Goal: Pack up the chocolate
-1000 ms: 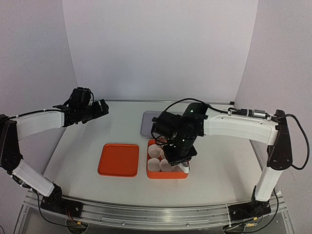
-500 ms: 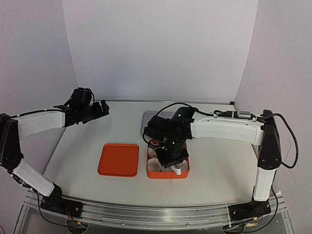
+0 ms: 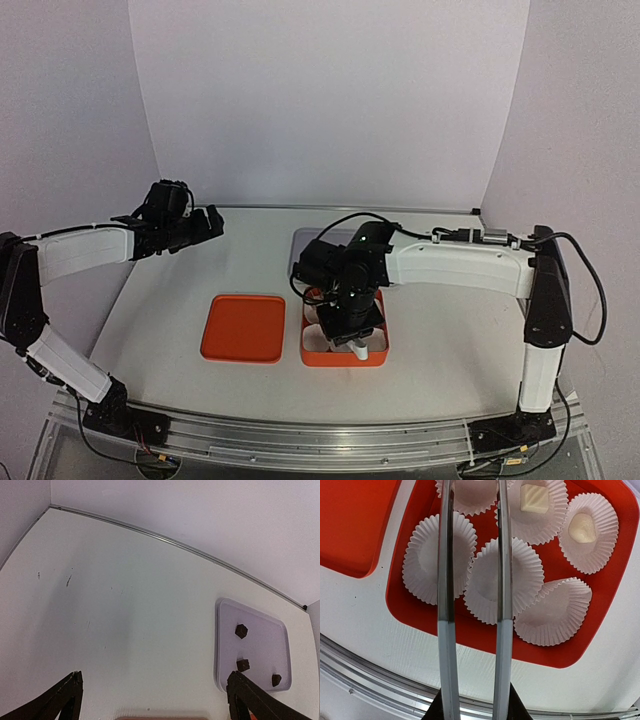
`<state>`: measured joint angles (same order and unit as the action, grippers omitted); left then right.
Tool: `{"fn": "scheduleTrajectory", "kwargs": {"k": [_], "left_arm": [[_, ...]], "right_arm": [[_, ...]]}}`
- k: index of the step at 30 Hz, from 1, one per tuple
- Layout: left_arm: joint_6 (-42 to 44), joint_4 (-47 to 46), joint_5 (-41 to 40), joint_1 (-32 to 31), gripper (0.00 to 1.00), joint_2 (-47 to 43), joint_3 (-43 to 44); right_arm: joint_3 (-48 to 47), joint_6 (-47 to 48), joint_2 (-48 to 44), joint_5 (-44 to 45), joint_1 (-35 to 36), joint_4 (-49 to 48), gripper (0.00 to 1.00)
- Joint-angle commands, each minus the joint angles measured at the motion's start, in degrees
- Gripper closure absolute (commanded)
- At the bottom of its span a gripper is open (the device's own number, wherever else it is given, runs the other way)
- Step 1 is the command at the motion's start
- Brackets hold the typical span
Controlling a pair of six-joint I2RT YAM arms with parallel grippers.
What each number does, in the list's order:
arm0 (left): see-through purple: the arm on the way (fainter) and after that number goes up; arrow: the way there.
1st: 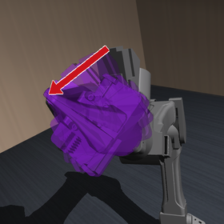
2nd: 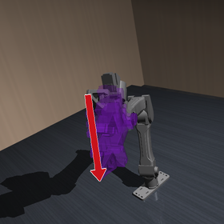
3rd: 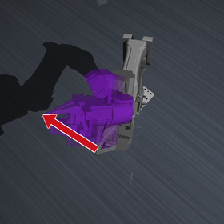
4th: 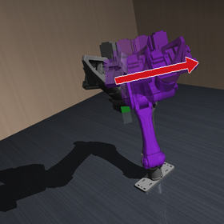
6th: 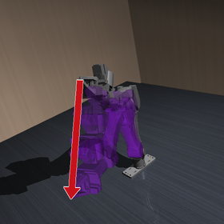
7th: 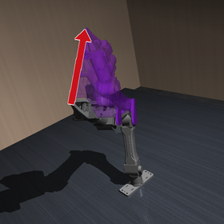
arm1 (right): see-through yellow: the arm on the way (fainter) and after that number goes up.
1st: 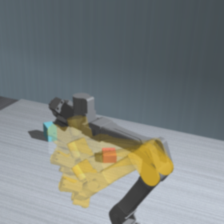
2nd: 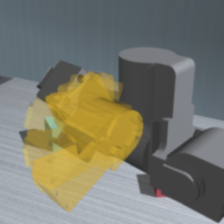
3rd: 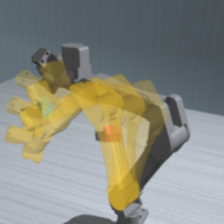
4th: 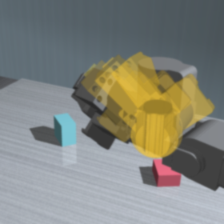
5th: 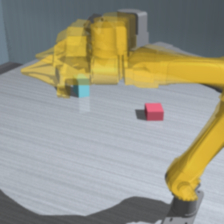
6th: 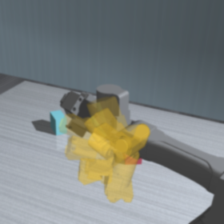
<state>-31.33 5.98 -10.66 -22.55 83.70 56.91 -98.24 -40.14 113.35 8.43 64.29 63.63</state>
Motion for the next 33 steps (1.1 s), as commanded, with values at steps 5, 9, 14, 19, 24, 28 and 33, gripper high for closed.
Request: {"fn": "scheduleTrajectory", "kwargs": {"k": [5,9,14,19,24,28,33], "left_arm": [[0.9,-1.4,-0.6,0.3,0.0,-0.4,0.8],[0.8,-1.4,-0.4,0.3,0.0,-0.7,0.7],[0.8,-1.5,-0.2,0.3,0.0,-1.0,0.4],[0.8,-1.5,0.0,0.3,0.0,-1.2,0.3],[0.8,-1.7,0.0,0.3,0.0,-1.5,0.1],[0.9,-1.7,0.3,0.3,0.0,-1.5,0.2],[1.0,-2.0,0.3,0.3,0.0,-1.6,0.2]], "right_arm": [[-1.1,-1.1,1.5,-2.0,0.3,-0.6,1.0],[-1.1,-1.2,1.7,-1.0,0.3,-0.6,1.0],[-1.8,-0.9,2.5,-0.5,0.3,-0.6,0.98],[-2.5,-0.8,2.9,-0.9,0.3,-0.6,0.88],[-2.8,-0.3,2.7,-1.3,0.3,-0.5,0.8],[-2.8,-0.2,2.4,-1.5,0.3,-0.5,0.73],[-2.2,-0.2,1.8,-1.1,0.2,-0.4,0.68]]}}
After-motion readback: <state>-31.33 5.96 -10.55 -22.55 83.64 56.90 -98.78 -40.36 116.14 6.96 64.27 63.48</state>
